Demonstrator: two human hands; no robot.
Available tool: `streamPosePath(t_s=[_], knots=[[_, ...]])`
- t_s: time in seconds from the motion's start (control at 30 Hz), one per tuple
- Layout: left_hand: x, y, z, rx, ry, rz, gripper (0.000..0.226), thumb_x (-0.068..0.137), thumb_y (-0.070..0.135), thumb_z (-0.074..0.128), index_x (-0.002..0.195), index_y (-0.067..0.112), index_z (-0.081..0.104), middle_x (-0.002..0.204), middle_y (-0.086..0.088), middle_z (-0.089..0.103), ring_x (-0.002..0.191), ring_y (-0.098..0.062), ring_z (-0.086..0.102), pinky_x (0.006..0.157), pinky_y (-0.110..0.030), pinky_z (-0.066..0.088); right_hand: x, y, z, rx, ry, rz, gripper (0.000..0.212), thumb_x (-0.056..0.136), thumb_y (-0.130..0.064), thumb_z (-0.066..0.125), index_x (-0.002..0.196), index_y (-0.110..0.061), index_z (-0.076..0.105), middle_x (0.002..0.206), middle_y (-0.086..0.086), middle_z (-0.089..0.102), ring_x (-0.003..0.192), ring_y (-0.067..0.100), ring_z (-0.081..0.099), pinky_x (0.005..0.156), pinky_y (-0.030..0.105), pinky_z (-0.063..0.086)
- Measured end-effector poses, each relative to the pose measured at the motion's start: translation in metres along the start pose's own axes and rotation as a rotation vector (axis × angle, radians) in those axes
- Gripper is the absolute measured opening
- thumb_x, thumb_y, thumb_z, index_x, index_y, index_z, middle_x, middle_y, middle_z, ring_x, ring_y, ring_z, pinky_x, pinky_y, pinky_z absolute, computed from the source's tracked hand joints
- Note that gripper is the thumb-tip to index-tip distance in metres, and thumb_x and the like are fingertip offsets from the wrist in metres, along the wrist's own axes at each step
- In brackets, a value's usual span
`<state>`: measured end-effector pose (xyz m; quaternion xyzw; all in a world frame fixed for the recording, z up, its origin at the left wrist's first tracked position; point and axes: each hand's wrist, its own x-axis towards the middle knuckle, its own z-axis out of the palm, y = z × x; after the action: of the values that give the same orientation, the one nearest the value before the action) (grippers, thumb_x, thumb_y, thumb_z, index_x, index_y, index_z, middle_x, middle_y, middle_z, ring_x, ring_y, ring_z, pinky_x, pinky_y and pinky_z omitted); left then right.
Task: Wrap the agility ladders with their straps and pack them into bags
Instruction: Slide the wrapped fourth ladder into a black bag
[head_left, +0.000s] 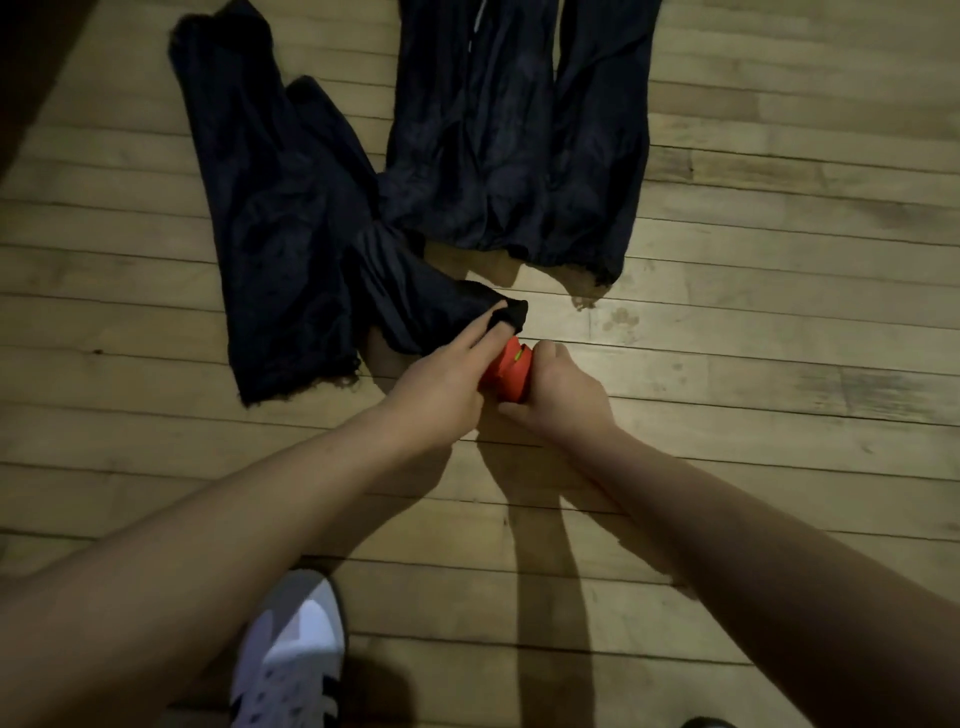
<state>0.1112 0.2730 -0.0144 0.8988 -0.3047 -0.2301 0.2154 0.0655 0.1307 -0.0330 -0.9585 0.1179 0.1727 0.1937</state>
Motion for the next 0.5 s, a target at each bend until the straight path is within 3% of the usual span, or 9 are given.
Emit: streamPosePath(t_s=[0.07, 0.17, 0.33, 0.4, 0.5], knots=[[-0.004, -0.011, -0.005, -0.01, -0.02, -0.041, 0.083, 0.084, -0.006, 0.047, 0.152, 0.03, 0.014, 0.159, 0.018, -0.003, 0.1, -0.02, 0.051, 0.06, -0.02, 0.035, 0.01, -0.013, 0.004, -0.013, 0.006, -0.022, 0.06, 0.081, -0.039, 0.072, 0.121, -0.007, 0.041, 0.118, 0.01, 0.05, 0.104, 0.028, 0.057, 0.069, 0.033, 0.04], [-0.008, -0.025, -0.009, 0.037, -0.045, -0.09, 0.082, 0.086, -0.004, 0.048, 0.152, 0.029, 0.012, 0.16, 0.014, 0.002, 0.11, -0.023, 0.051, 0.073, -0.028, 0.044, 0.023, -0.032, 0.013, -0.058, 0.021, -0.062, 0.061, 0.082, -0.038, 0.071, 0.124, -0.006, 0.041, 0.12, 0.011, 0.05, 0.112, 0.028, 0.051, 0.078, 0.036, 0.045], [-0.004, -0.037, -0.013, 0.225, 0.077, -0.242, 0.07, 0.086, 0.003, 0.055, 0.145, 0.026, 0.024, 0.157, -0.001, 0.009, 0.122, -0.031, 0.035, 0.084, -0.04, 0.045, 0.023, -0.033, 0.025, -0.141, 0.046, -0.126, 0.065, 0.083, -0.046, 0.067, 0.129, -0.009, 0.04, 0.124, 0.01, 0.051, 0.115, 0.028, 0.049, 0.094, 0.038, 0.04], [-0.004, -0.035, -0.015, 0.222, 0.141, -0.199, 0.055, 0.088, 0.003, 0.054, 0.137, 0.016, 0.036, 0.141, -0.01, 0.029, 0.117, -0.031, 0.042, 0.08, -0.04, 0.045, 0.011, -0.02, 0.027, -0.181, 0.073, -0.139, 0.068, 0.081, -0.053, 0.065, 0.128, -0.011, 0.039, 0.122, 0.007, 0.049, 0.113, 0.026, 0.049, 0.096, 0.037, 0.038], [-0.007, -0.024, -0.011, -0.03, 0.282, -0.164, 0.032, 0.087, -0.004, 0.046, 0.115, 0.01, 0.042, 0.11, -0.009, 0.046, 0.098, -0.029, 0.051, 0.075, -0.041, 0.045, -0.008, 0.005, 0.028, -0.282, 0.073, -0.087, 0.067, 0.081, -0.06, 0.059, 0.123, -0.012, 0.04, 0.118, 0.007, 0.047, 0.11, 0.026, 0.047, 0.093, 0.036, 0.038]])
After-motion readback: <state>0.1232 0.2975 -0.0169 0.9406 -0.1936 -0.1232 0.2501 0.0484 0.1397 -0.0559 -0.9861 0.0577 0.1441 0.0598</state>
